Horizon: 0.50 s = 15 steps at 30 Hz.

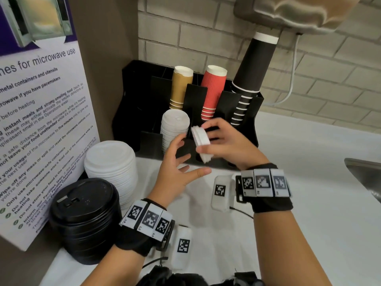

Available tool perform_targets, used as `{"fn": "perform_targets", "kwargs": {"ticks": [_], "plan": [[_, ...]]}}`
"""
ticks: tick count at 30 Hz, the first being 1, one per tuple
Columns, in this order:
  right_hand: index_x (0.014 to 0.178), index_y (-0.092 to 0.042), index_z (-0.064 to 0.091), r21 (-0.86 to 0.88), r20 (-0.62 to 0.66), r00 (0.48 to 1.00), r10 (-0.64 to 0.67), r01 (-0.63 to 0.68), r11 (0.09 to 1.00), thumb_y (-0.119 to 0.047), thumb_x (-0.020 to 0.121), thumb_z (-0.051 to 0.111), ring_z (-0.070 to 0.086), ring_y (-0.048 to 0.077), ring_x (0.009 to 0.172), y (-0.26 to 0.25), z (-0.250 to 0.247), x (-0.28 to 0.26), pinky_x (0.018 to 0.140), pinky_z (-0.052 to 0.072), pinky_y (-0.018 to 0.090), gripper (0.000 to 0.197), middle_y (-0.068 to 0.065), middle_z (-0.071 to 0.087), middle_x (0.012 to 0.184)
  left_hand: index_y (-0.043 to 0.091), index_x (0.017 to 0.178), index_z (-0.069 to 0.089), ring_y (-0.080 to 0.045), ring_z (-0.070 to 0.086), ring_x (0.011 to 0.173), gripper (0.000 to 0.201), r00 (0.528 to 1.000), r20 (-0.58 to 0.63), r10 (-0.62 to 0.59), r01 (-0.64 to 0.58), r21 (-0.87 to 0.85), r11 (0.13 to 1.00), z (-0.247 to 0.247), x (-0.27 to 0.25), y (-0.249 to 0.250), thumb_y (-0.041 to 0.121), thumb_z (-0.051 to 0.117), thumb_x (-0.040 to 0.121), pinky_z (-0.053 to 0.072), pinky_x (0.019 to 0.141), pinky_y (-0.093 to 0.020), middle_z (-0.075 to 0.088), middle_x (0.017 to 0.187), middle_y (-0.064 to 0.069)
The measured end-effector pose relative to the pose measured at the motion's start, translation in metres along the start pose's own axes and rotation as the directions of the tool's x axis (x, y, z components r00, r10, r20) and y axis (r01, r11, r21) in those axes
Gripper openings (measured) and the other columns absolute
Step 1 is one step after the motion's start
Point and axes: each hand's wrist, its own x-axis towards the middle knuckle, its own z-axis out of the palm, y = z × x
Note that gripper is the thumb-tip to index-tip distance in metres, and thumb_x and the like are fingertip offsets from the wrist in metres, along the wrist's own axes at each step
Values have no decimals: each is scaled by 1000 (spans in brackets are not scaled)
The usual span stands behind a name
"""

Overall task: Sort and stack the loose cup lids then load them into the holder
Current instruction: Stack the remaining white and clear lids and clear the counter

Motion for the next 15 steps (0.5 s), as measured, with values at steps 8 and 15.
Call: {"fn": "perform_targets", "kwargs": {"ticks": [8,15], "plan": [[125,-15,52,-535,46,977,-210,201,820,-21,79,75,49,21,119,-32,12,97,96,39,26,51,6,52,128,30,115,57,-11,57,110,34,990,-39,-135,140,194,971,0,5,-10,26,72,85,42,78,-10,37,130,4],[134,-18,49,-710,165,983,-78,174,682,-13,84,67,44,29,119,-19,29,124,89,34,23,53,15,43,129,35,106,57,-9,55,107,27,989,-61,-137,146,187,972,-5,8,-8,24,72,86,50,84,-21,37,125,5]]}}
